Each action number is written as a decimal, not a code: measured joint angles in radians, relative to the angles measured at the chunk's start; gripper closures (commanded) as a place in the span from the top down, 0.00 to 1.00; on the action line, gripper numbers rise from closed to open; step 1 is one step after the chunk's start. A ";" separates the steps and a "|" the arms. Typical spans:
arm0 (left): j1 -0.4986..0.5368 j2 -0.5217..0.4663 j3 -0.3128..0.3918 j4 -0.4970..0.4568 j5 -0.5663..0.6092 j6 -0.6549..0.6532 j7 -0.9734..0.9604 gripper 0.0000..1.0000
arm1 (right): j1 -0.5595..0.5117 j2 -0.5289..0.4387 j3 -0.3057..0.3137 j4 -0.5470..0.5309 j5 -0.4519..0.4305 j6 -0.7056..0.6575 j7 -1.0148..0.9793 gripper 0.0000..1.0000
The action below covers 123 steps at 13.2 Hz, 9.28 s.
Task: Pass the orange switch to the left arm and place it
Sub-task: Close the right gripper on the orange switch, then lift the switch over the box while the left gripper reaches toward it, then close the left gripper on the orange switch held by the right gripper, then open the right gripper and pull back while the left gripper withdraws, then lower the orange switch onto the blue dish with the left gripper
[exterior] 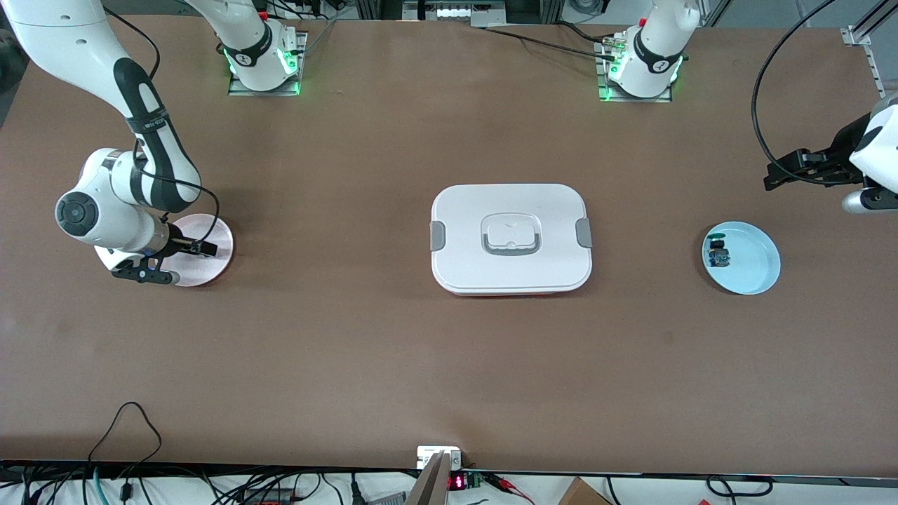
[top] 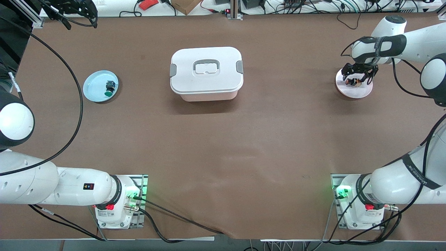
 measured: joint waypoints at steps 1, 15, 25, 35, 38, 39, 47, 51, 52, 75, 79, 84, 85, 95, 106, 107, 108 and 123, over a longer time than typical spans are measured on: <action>0.000 0.001 0.000 0.000 0.000 0.000 0.000 1.00 | 0.001 0.001 0.000 -0.012 -0.001 0.019 -0.003 1.00; 0.005 0.017 0.003 0.032 0.044 0.002 0.000 1.00 | 0.000 -0.002 -0.001 -0.065 -0.001 0.082 -0.072 0.10; -0.004 0.044 -0.029 0.052 0.044 -0.035 0.000 1.00 | 0.032 -0.174 0.011 0.119 0.000 -0.314 -0.125 0.10; 0.028 0.060 -0.022 0.111 -0.290 -0.230 -0.003 1.00 | 0.190 -0.319 0.085 0.390 0.084 -0.556 -0.333 0.05; 0.084 0.134 -0.018 0.108 -0.603 -0.317 -0.005 1.00 | 0.201 -0.329 0.167 0.472 0.129 -0.617 -0.363 0.05; 0.097 0.173 -0.018 0.107 -0.717 -0.341 -0.010 1.00 | 0.202 -0.330 0.193 0.495 0.134 -0.629 -0.377 0.05; 0.026 0.381 -0.058 0.093 -1.325 -0.327 -0.018 1.00 | 0.233 -0.318 0.278 0.549 0.523 -0.516 -0.795 0.05; -0.135 0.376 -0.068 0.097 -1.444 -0.098 -0.018 1.00 | 0.253 -0.270 0.279 0.548 0.817 -0.460 -1.002 0.05; -0.172 0.376 -0.070 0.097 -1.479 -0.034 -0.018 1.00 | 0.255 -0.256 0.280 0.548 0.878 -0.439 -1.061 0.05; -0.389 0.364 -0.072 0.109 -1.721 0.403 -0.038 0.90 | 0.406 -0.111 0.281 0.504 1.705 -0.237 -1.732 0.05; -0.348 0.360 -0.071 0.108 -1.721 0.325 -0.041 0.77 | 0.406 -0.111 0.281 0.504 1.705 -0.236 -1.732 0.05; -0.346 0.359 -0.072 0.097 -1.721 0.309 -0.042 0.62 | 0.406 -0.111 0.281 0.504 1.705 -0.235 -1.732 0.05; -0.346 0.359 -0.072 0.096 -1.721 0.302 -0.042 0.61 | 0.406 -0.111 0.280 0.503 1.705 -0.235 -1.732 0.05; -0.345 0.348 -0.071 0.085 -1.668 0.270 -0.028 0.00 | 0.406 -0.113 0.277 0.500 1.705 -0.235 -1.724 0.05; -0.322 0.347 -0.070 0.077 -1.668 0.245 -0.035 0.00 | 0.409 -0.113 0.278 0.498 1.709 -0.234 -1.721 1.00; -0.313 0.348 -0.070 0.074 -1.668 0.241 -0.035 0.00 | 0.409 -0.113 0.277 0.498 1.709 -0.234 -1.722 1.00; -0.303 0.348 -0.070 0.071 -1.668 0.229 -0.035 0.00 | 0.408 -0.113 0.277 0.497 1.709 -0.234 -1.722 1.00; 0.139 0.344 -0.055 0.068 -0.705 -0.266 0.126 0.00 | 0.248 -0.170 -0.056 0.374 1.405 -0.755 -1.696 1.00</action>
